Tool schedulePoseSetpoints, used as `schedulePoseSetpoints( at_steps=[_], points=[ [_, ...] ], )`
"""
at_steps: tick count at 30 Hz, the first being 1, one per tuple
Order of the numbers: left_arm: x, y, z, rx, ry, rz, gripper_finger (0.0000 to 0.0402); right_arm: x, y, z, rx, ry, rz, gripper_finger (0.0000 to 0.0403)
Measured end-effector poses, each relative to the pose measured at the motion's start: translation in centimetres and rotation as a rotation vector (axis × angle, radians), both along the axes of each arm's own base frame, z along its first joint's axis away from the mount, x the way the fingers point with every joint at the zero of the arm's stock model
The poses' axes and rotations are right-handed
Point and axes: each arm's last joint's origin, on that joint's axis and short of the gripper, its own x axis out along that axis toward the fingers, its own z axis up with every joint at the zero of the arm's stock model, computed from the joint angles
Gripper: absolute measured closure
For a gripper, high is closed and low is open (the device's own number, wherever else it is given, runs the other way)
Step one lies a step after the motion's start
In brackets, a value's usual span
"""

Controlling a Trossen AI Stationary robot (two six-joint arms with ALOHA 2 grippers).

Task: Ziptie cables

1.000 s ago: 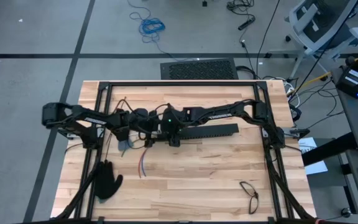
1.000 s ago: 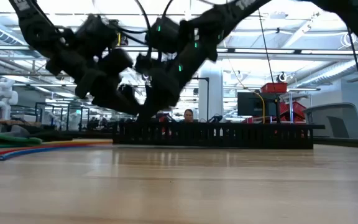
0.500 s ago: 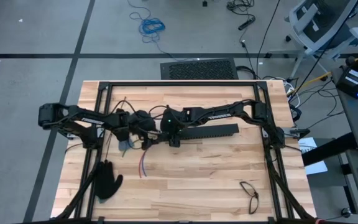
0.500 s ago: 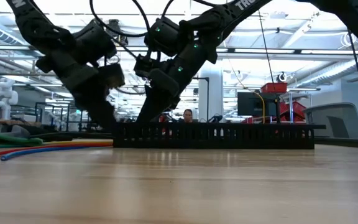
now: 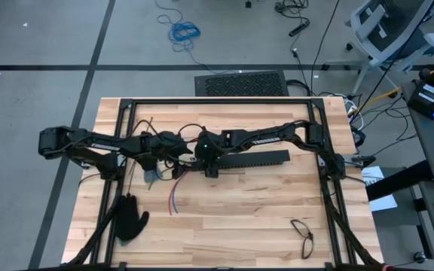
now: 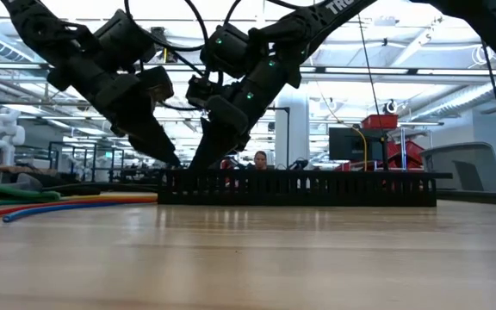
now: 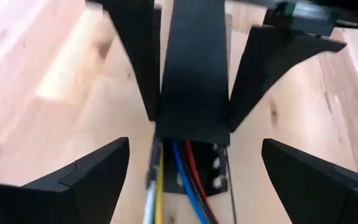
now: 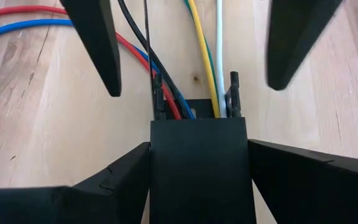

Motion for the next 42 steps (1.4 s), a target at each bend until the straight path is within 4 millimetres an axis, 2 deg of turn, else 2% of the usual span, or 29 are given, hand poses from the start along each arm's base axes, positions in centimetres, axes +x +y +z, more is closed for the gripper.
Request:
schedulePoseSetpoints(
  at_steps=[6,14,19,42],
  points=[
    [-0.1,0.0,-0.1,-0.073,0.017,0.053,0.0041,0.0,0.0,0.0,-0.001,0.0,0.0,0.016],
    [0.0,-0.1,-0.6,-0.034,0.042,-0.002,0.0041,0.0,0.0,0.0,0.0,-0.001,-0.001,0.016],
    [0.2,0.2,-1.4,0.062,0.073,0.019,0.0041,0.0,0.0,0.0,0.0,-0.001,0.0,0.016],
    [0.4,0.0,-1.2,0.045,0.041,-0.009,0.0041,0.1,-0.1,0.1,-0.001,-0.016,0.0,0.016]
  ],
)
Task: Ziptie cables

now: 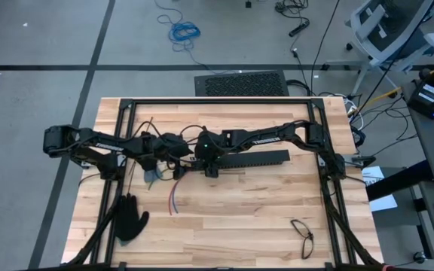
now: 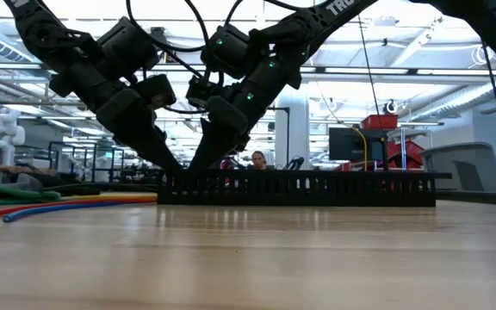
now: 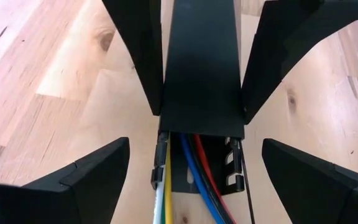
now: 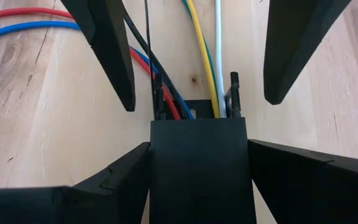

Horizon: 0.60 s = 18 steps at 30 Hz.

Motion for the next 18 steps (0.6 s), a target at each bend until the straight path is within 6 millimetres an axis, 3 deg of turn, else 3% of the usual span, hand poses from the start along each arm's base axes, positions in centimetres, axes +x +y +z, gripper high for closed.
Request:
schedulePoseSetpoints(
  at_steps=[18],
  points=[
    [0.0,0.0,-1.4,-0.006,-0.014,-0.008,0.0041,0.1,0.0,0.0,-0.002,-0.008,-0.001,0.016]
  ],
)
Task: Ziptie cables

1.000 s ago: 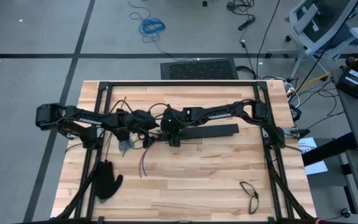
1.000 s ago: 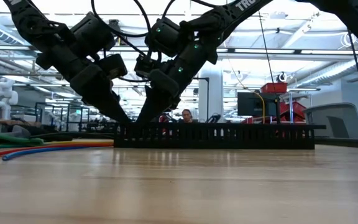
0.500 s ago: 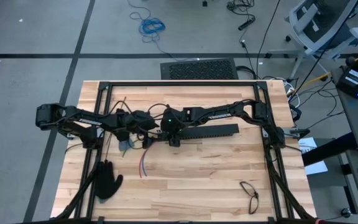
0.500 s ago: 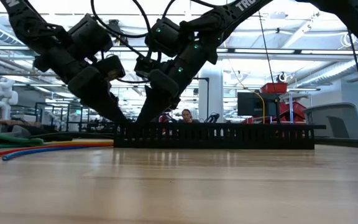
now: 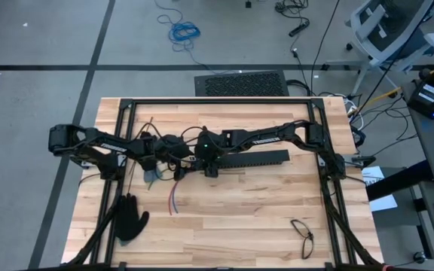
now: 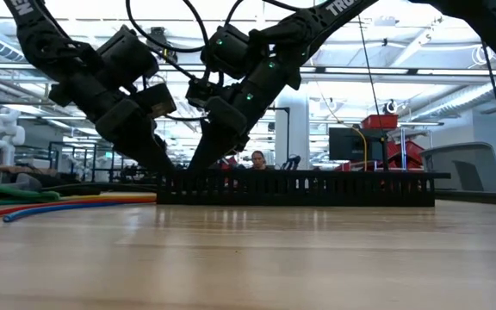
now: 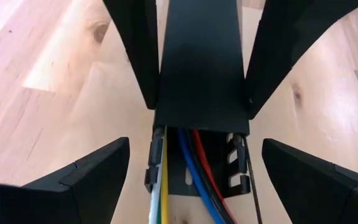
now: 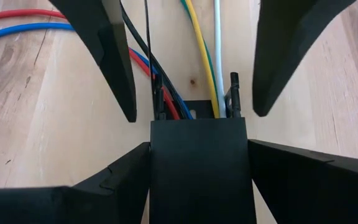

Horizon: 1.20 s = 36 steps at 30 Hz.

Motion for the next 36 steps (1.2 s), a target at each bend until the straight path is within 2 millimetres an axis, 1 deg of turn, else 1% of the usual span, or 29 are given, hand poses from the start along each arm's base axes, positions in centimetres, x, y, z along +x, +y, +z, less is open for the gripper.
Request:
schedulePoseSetpoints(
  at_steps=[3,8,10,15,19,36],
  points=[
    [0.17,0.03,-0.31,-0.002,0.003,0.0,0.0041,0.0,0.0,0.0,0.0,0.0,0.0,0.016],
    [0.25,0.06,-0.21,0.003,-0.005,0.002,0.0044,0.0,0.01,0.0,0.0,0.0,0.0,0.016],
    [0.25,0.08,-0.21,0.006,-0.005,0.006,0.0054,0.0,0.02,0.0,0.0,0.0,0.0,0.016],
    [0.22,0.1,-0.25,0.012,0.002,0.013,0.0095,0.0,0.02,0.0,0.0,0.0,0.001,0.016],
    [0.16,0.09,-0.33,0.011,0.012,0.014,0.0111,0.0,0.02,0.0,0.0,0.0,0.001,0.016],
    [0.16,-0.06,-0.35,0.052,0.021,0.013,0.0118,0.14,-0.03,0.05,-0.005,-0.017,-0.003,0.016]
  ],
)
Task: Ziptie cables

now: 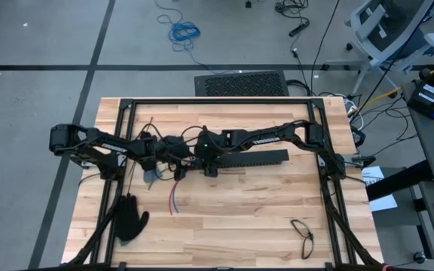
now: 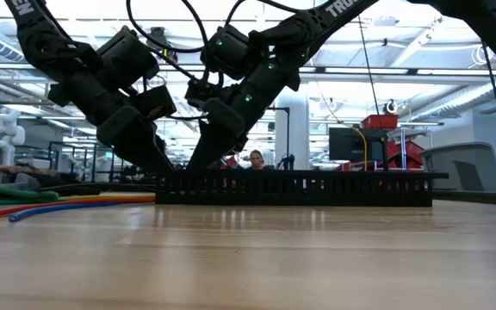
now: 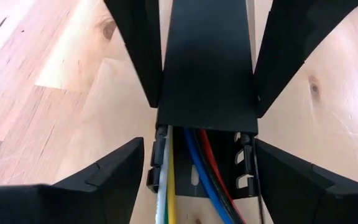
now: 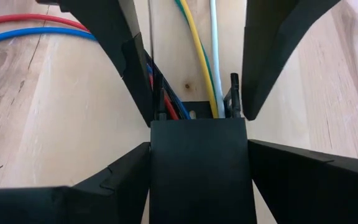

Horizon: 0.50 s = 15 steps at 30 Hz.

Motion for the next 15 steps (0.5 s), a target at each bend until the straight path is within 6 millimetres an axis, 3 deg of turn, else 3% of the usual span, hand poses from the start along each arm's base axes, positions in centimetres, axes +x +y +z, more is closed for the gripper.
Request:
schedulePoseSetpoints(
  at_steps=[8,15],
  points=[
    [0.07,-0.37,0.0,0.008,0.001,-0.009,0.0167,0.03,0.0,0.01,0.0,-0.004,0.001,0.016],
    [0.11,-0.37,0.04,0.009,-0.005,-0.01,0.0175,0.3,0.03,0.12,0.0,-0.04,0.014,0.016]
  ],
)
